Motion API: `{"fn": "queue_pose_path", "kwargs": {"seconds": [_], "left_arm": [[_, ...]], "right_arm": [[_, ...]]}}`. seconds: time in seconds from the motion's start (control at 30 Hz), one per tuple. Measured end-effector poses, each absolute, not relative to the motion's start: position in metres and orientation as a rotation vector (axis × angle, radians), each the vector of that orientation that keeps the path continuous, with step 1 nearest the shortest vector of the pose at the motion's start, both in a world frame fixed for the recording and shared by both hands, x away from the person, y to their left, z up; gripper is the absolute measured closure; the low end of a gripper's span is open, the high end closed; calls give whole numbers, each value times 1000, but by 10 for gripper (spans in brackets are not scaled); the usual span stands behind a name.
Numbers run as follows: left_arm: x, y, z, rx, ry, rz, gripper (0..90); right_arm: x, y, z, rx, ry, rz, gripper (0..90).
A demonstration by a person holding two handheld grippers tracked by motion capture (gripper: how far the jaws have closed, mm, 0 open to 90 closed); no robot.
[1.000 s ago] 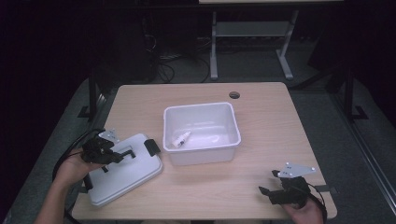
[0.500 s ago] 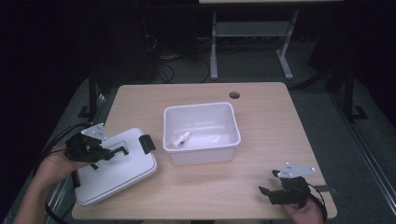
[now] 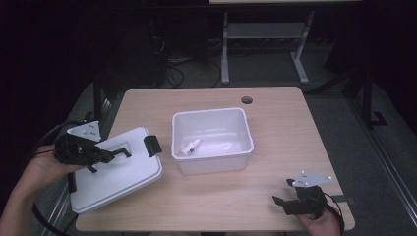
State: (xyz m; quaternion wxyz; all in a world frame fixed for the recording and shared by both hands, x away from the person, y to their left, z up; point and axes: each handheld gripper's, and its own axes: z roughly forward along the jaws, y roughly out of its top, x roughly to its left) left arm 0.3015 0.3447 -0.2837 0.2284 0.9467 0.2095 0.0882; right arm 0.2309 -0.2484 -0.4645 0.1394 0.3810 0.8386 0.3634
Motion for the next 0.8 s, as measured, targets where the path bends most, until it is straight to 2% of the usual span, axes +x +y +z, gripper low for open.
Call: {"fn": "queue_pose_path", "kwargs": {"seconds": [0.8], "left_arm": [[315, 301, -238, 2584, 425, 258, 842]], "right_arm": [[230, -251, -462, 1101, 2406, 1070, 199]]}}
